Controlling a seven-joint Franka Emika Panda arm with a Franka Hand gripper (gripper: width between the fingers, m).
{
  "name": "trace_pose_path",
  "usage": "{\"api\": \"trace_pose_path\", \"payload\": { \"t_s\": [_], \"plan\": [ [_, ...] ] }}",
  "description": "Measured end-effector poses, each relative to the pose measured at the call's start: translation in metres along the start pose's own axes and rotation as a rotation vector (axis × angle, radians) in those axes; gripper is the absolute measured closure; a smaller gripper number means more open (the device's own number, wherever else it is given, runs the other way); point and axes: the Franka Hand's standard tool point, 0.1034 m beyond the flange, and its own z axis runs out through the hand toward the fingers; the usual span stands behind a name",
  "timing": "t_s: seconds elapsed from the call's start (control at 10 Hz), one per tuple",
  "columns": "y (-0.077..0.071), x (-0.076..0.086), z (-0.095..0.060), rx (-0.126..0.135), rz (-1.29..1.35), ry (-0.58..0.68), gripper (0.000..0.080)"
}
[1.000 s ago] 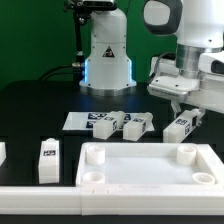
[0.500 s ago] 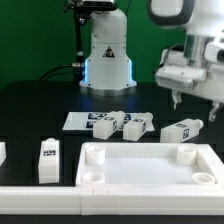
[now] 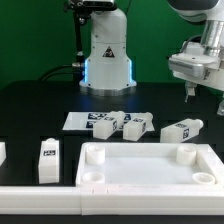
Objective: Assemble desk
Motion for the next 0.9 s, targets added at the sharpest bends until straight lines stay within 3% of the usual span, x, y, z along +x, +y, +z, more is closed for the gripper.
{"api": "trace_pose_path", "payload": {
  "t_s": [0.2, 0.3, 0.4, 0.9],
  "plan": [
    [0.001, -0.001, 0.0, 0.002, 0.113, 0.0, 0.015],
    [0.001, -0.014, 0.001, 0.067, 0.245, -0.019, 0.015],
    [0.006, -0.024, -0.001, 0.111, 0.363, -0.037, 0.015],
    [0.006, -0.023, 0.0, 0.114, 0.658, -0.05, 0.015]
  ]
}}
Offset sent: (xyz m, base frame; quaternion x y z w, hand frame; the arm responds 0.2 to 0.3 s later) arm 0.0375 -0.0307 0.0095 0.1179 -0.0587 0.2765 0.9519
